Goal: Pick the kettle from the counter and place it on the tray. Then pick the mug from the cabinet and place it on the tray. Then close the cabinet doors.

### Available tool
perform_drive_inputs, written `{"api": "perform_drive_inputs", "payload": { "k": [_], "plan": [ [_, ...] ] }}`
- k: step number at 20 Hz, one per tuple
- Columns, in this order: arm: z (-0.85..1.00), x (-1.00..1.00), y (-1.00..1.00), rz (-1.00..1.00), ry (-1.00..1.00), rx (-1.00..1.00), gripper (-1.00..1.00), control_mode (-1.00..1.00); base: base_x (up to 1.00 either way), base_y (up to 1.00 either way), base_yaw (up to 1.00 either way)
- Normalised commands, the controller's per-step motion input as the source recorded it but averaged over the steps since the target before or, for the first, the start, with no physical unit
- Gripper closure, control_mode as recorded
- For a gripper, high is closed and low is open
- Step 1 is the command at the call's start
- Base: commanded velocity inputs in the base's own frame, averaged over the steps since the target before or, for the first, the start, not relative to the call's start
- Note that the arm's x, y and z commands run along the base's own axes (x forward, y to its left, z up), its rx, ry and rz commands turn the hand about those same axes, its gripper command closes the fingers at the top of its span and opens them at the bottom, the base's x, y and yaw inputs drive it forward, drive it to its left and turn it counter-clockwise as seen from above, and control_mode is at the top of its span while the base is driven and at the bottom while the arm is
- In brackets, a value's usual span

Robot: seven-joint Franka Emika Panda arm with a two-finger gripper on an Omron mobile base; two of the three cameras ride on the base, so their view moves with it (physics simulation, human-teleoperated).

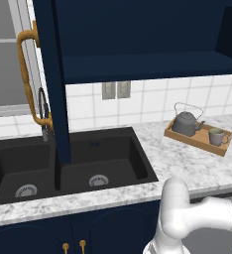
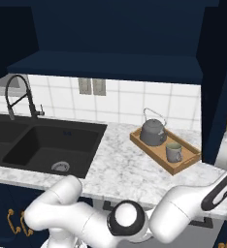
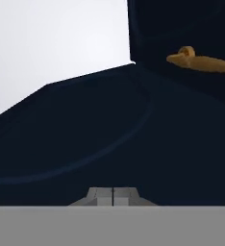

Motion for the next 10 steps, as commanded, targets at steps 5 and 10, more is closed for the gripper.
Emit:
{"api": "perform_drive_inputs", "payload": {
  "k": [5,10],
  "plan": [
    [0.15,-0.43,0.71,-0.1,0.04,-0.13,1.0,-1.0,0.0,0.0,0.0],
    [0.22,-0.07,0.78,-0.11,0.03,-0.09,1.0,-1.0,0.0,0.0,0.0]
  ]
}}
